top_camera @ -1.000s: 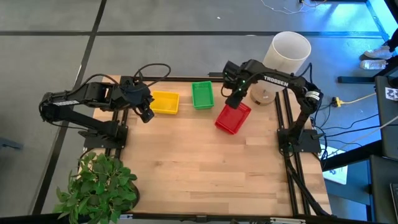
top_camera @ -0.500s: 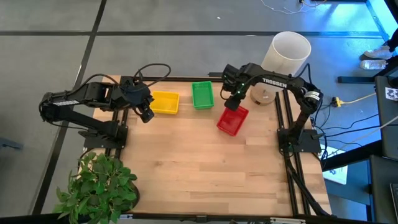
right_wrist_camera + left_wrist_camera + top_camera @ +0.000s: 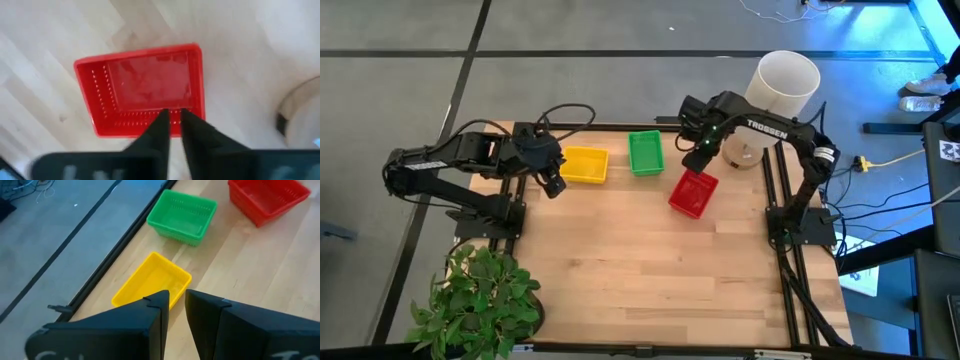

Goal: Stack baskets by color
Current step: Return to home position

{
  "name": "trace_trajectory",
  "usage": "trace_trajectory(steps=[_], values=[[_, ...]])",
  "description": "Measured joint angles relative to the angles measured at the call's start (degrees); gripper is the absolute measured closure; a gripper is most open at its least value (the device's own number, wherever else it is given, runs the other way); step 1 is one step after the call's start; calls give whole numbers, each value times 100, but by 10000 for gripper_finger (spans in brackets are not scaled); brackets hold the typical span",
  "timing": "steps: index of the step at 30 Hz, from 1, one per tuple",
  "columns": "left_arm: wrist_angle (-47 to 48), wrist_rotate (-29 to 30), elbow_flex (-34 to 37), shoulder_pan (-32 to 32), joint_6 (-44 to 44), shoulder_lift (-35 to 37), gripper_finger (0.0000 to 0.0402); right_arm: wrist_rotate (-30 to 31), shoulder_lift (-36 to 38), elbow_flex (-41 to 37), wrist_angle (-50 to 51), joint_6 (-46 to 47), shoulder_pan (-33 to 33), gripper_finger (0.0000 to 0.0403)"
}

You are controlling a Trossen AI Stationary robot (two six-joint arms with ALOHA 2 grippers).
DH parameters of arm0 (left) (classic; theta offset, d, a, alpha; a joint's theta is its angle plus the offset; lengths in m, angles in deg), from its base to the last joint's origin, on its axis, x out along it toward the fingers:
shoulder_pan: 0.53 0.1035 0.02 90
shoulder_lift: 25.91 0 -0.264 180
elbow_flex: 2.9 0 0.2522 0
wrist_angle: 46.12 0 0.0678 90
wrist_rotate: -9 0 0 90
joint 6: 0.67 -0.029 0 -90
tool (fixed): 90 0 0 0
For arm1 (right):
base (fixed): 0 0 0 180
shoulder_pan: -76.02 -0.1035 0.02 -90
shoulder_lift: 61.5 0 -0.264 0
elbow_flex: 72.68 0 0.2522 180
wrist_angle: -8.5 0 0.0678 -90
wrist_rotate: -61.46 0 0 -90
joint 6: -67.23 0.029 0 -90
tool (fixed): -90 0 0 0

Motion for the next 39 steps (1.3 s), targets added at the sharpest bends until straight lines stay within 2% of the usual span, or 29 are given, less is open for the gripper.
trace_trajectory(steps=[2,6,8,12,17,19,23,27,32,39], values=[[12,-18,0,-3,-48,118,352,242,7,273,238,-3,-169,392],[142,-24,0,-62,-75,493,379,747,60,1028,1117,10,-591,398],[141,0,0,-108,-56,727,395,987,204,1364,1174,79,-831,400],[141,19,0,-177,-38,1197,398,1147,877,1826,1148,340,-1271,401],[142,14,0,-177,-41,1684,401,2280,2187,1708,1034,1228,-1922,401],[141,11,0,-177,-84,1861,401,2707,2793,1458,781,1525,-2224,402],[77,-7,80,-177,-249,2165,401,3183,3977,565,-118,1762,-2802,402],[-56,-55,378,-177,-296,2549,401,3229,5067,-760,-1400,1456,-3139,402],[-928,-597,941,-175,-643,3128,401,3105,6048,-2240,-2765,1184,-3224,403],[-1868,-1068,1682,-173,-1096,4113,401,3020,6980,-3480,-3440,1180,-3222,403]])
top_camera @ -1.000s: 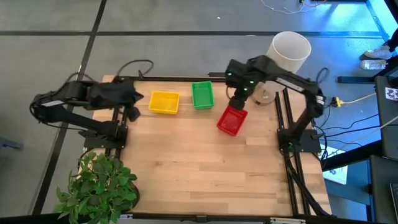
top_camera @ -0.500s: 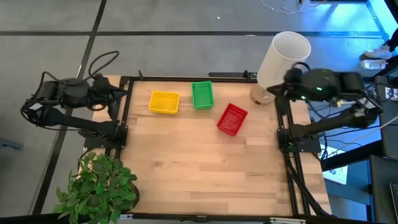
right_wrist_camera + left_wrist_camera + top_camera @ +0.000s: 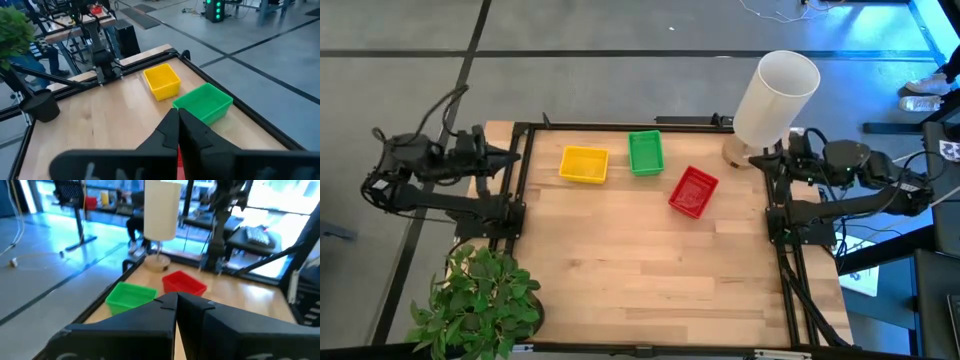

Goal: Stack baskets by color
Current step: Return to home position

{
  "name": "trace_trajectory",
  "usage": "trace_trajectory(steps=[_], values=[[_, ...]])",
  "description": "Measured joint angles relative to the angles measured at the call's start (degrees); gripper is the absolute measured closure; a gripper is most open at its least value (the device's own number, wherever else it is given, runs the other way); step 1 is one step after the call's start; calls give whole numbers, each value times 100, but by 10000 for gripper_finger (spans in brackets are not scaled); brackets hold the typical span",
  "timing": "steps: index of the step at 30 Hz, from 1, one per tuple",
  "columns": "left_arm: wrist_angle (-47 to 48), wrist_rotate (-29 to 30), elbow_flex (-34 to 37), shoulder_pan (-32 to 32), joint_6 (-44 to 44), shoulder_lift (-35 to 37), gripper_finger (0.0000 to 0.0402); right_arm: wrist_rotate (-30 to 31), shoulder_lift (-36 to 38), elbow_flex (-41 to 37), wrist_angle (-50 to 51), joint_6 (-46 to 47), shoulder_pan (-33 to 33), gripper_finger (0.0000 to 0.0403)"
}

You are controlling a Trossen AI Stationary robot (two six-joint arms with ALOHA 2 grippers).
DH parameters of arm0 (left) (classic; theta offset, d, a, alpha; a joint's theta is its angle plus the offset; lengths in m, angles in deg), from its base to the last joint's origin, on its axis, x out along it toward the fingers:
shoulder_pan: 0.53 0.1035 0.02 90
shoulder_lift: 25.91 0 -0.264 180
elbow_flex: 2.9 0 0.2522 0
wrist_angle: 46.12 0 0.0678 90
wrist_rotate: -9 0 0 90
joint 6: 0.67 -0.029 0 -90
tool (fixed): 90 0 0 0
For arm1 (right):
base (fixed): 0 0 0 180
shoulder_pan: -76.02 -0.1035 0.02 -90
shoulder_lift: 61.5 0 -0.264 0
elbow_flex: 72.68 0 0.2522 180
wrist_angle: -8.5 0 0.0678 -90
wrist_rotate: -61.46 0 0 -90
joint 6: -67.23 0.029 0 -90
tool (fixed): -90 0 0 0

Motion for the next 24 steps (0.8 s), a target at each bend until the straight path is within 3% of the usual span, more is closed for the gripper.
trace_trajectory(steps=[11,24], values=[[-434,-335,831,0,-4,1677,401,-146,1384,-1422,-1176,-181,0,403],[-481,-605,838,0,-398,1674,401,-151,3130,-2491,-1375,-347,0,403]])
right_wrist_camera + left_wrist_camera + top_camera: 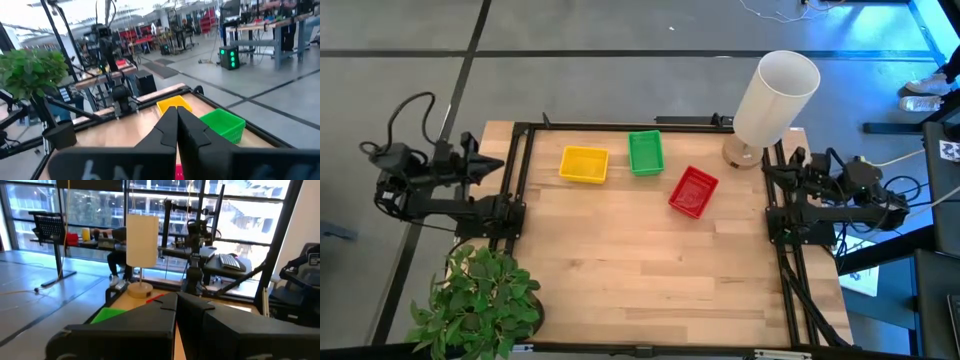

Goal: Stack baskets by color
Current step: Return to home position

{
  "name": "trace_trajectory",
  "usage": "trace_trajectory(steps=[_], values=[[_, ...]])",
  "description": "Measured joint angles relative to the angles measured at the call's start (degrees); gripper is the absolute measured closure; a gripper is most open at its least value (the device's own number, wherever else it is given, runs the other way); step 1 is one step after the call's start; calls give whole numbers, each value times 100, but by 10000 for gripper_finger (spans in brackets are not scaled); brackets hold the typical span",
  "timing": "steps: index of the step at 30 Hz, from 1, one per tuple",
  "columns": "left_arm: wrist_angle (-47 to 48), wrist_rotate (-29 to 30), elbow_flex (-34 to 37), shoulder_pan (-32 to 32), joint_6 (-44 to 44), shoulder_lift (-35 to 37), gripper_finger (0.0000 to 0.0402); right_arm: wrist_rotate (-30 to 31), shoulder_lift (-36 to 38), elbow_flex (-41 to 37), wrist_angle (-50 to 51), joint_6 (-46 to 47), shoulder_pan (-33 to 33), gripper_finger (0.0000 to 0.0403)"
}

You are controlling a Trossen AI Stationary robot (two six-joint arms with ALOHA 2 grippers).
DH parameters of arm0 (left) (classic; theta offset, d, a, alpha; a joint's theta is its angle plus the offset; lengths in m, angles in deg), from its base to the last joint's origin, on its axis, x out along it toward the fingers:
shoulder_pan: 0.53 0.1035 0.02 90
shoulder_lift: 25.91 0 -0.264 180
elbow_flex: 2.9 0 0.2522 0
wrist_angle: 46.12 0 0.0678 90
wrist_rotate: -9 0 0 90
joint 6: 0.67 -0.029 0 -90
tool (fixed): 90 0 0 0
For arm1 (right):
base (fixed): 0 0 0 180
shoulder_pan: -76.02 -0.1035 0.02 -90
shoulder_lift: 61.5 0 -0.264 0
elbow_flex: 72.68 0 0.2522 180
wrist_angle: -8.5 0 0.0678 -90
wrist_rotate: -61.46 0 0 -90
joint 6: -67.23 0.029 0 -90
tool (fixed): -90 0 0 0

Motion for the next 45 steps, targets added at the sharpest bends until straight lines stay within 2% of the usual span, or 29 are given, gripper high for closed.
trace_trajectory(steps=[9,15,23,29,35,40,45], values=[[-127,2,91,0,-47,-1,402,-10,10,-242,22,-254,2,403],[-769,-28,814,0,-125,-1,401,-354,15,-1059,-1273,-564,2,403],[-2411,-764,2016,-2,-501,-3,401,-754,15,-2334,-2975,-603,2,403],[-2835,-885,2531,-2,-545,-3,401,-1200,15,-2998,-3986,-875,2,403],[-3290,-904,3029,0,-859,-3,401,-1295,-7,-3249,-3957,-890,2,403],[-3726,-1056,3521,-2,-859,-3,401,-1810,-3,-3249,-3934,-1649,2,403],[-4591,-1179,4204,-2,-944,-2,401,-1962,-3,-3249,-3828,-1731,0,403]])
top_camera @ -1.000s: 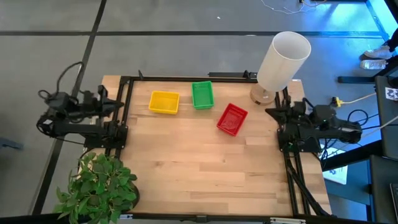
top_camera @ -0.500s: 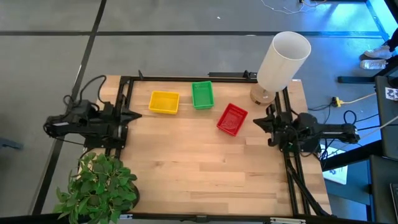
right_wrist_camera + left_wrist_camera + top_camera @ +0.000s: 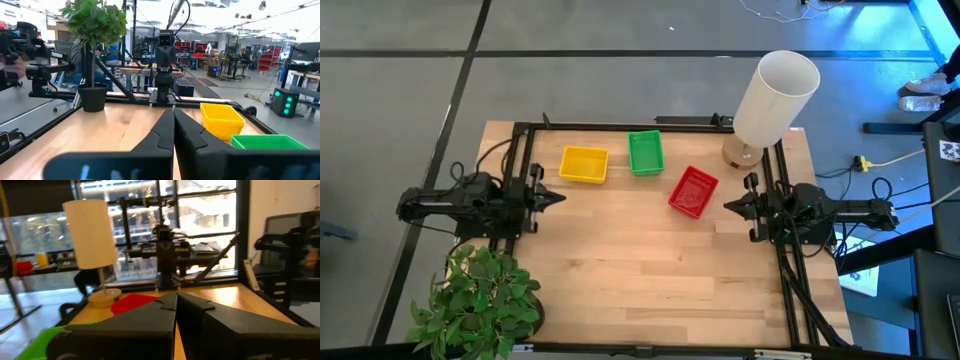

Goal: Stack baskets by color
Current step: Return to home position

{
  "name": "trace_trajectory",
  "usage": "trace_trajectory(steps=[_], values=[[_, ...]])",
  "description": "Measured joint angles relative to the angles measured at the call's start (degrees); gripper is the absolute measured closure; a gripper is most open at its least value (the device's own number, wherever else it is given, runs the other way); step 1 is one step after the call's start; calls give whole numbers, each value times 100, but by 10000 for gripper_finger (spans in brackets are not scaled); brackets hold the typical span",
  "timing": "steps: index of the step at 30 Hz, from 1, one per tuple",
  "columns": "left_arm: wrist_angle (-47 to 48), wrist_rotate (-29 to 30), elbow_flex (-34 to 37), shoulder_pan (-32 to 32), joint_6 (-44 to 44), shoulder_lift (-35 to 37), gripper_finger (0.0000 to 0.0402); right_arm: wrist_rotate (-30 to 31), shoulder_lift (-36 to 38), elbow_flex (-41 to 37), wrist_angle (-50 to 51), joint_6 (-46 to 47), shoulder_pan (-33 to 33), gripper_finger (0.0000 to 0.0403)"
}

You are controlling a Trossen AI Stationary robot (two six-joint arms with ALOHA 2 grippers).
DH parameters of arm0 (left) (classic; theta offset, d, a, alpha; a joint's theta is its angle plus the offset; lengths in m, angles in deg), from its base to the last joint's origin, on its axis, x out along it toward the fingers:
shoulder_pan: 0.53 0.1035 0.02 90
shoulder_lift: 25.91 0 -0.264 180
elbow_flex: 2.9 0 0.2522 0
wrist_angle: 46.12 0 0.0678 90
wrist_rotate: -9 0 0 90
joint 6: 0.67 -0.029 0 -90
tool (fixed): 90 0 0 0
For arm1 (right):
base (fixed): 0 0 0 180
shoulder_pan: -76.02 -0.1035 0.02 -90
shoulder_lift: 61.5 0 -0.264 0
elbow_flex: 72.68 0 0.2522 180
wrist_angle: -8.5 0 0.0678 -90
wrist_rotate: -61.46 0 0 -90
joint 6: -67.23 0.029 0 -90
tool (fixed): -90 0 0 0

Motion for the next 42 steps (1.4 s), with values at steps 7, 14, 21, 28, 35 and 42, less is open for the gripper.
trace_trajectory(steps=[7,14,21,28,35,42], values=[[-1090,-309,791,2,-6,0,401,-12,2,2,415,441,0,403],[-1031,-624,793,0,-151,4,402,4,-2,3,691,695,0,403],[-520,-600,792,2,451,4,402,6,0,4,687,300,0,403],[-424,-598,792,1,302,4,402,8,0,4,680,275,0,402],[-435,-596,793,0,306,3,401,8,0,4,678,282,0,402],[-438,-589,793,2,302,4,401,8,0,7,677,276,0,402]])
